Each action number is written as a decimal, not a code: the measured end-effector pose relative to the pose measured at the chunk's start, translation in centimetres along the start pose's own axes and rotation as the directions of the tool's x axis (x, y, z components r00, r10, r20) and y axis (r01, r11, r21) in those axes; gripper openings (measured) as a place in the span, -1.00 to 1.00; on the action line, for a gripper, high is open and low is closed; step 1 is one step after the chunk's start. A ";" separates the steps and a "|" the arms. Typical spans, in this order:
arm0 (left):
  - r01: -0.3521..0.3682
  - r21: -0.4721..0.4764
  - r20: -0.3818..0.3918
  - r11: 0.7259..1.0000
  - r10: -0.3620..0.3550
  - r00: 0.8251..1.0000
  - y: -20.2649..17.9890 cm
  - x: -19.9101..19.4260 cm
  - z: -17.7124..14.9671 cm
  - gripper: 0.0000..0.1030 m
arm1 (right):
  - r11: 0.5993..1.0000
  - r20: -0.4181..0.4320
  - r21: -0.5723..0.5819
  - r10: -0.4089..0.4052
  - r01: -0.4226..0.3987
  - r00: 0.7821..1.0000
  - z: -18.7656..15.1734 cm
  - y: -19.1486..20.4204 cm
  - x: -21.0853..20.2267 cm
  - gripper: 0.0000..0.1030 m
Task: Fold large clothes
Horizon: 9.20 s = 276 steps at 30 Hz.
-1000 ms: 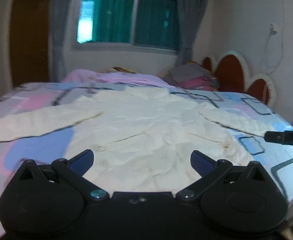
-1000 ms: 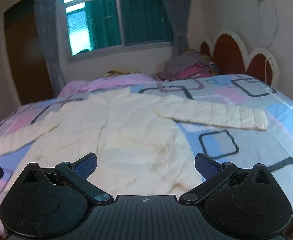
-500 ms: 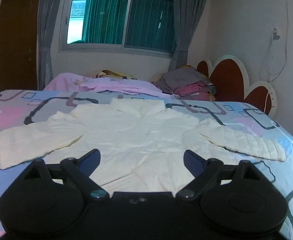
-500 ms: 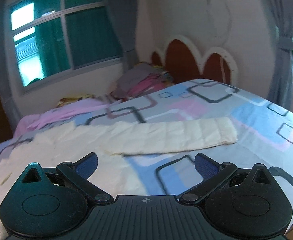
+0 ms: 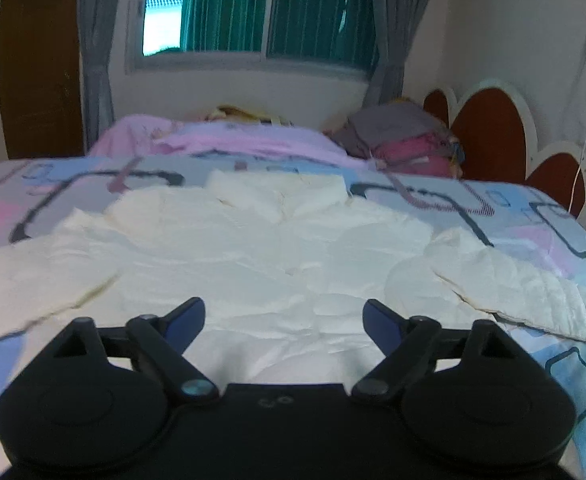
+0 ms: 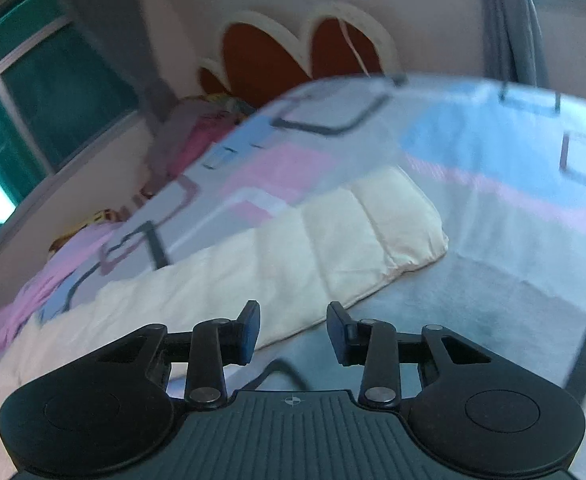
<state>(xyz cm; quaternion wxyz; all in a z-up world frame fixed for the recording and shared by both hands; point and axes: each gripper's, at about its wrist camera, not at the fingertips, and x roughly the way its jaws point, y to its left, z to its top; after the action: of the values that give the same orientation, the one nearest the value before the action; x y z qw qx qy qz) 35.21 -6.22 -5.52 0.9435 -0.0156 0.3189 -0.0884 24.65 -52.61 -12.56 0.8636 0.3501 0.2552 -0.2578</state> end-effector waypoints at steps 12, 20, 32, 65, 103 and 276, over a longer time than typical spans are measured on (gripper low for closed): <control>-0.020 0.054 -0.071 0.998 0.023 0.997 -4.5 5.0 0.9 0.63 | 0.982 -0.024 0.180 0.062 -0.057 0.998 0.7 -5.2 4.0 -0.12; -0.070 0.091 -0.103 0.993 0.079 0.992 -4.4 5.9 2.3 0.72 | 0.992 0.008 0.123 0.005 -0.006 1.000 1.6 -4.5 4.6 -0.56; -0.116 0.028 -0.093 0.993 0.118 0.989 1.9 4.9 2.7 0.57 | 0.934 0.131 -0.331 0.190 -0.138 0.973 1.0 10.5 0.6 -0.86; 0.140 -0.266 -0.129 0.954 -0.179 0.975 14.7 7.6 1.2 0.49 | 0.578 -0.322 -0.670 0.339 -0.466 0.884 -22.7 30.9 -0.9 0.09; -0.015 -0.176 -0.068 0.984 0.003 0.998 17.0 11.0 3.9 0.12 | 0.724 -0.156 -0.621 0.260 -0.300 0.953 -9.1 25.1 4.2 -0.30; 0.107 0.094 0.009 0.990 -0.109 0.994 12.2 10.3 3.4 0.60 | 0.538 -0.288 -0.758 0.231 -0.369 0.929 -18.1 33.7 4.9 -0.03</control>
<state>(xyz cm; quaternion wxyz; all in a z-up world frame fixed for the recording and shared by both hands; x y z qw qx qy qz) 47.20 3.90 -10.04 0.9393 0.0105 0.3064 -0.1541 44.53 -19.63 -10.97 0.9364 -0.0183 0.3446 0.0646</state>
